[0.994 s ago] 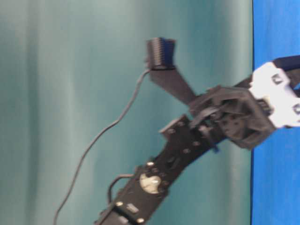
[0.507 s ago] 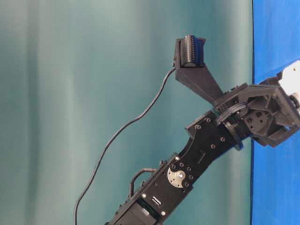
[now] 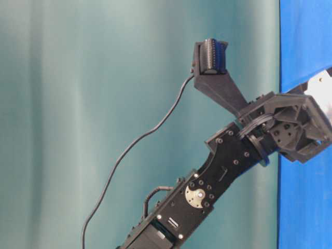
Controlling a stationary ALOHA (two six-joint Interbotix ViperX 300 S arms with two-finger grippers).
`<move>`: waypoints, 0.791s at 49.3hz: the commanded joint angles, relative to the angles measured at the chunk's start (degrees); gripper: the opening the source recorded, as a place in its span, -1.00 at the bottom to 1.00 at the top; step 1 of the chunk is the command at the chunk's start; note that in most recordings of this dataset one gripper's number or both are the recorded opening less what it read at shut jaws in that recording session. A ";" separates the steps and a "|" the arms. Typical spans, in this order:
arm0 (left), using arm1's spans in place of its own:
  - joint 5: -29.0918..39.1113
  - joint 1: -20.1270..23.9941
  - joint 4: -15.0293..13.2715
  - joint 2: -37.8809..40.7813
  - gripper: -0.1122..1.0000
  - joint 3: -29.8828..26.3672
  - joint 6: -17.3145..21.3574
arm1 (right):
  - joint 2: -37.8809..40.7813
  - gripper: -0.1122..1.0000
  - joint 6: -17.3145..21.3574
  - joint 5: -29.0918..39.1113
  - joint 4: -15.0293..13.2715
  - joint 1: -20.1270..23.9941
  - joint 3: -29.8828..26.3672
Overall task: Handover the blue block to the right arm after grasping it with the left arm, then place it in the designated position.
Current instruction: 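Lower the left gripper around the blue cube and close it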
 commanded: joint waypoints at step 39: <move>2.55 -1.32 0.09 -5.80 0.03 -1.23 0.09 | 0.35 0.94 0.00 -0.26 0.18 -0.09 -0.62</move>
